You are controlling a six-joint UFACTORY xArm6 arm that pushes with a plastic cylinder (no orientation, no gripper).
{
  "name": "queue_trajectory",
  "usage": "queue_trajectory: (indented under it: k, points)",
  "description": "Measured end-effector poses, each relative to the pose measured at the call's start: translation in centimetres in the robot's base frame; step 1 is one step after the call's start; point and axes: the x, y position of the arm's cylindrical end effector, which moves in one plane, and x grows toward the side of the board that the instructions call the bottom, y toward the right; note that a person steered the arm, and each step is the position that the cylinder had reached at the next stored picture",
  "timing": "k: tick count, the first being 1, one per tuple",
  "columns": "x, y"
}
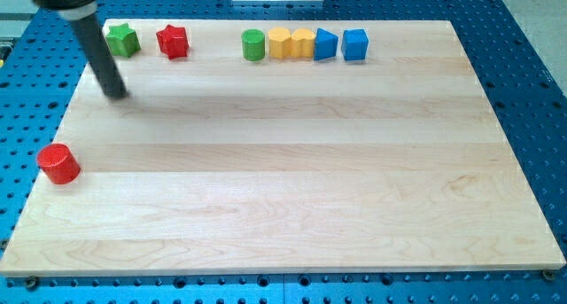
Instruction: Slide the red star to the bottom right of the green star
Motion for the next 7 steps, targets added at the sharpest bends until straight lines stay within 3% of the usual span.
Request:
queue_trajectory:
  k: [1,2,3,5,6,7]
  points:
    - [-3.1,3.3]
    - [-2.8,10.2]
    - [-5.7,10.3]
    - [-7.4,10.0]
    - [-12.3,10.0]
    - [-11.5,7.2]
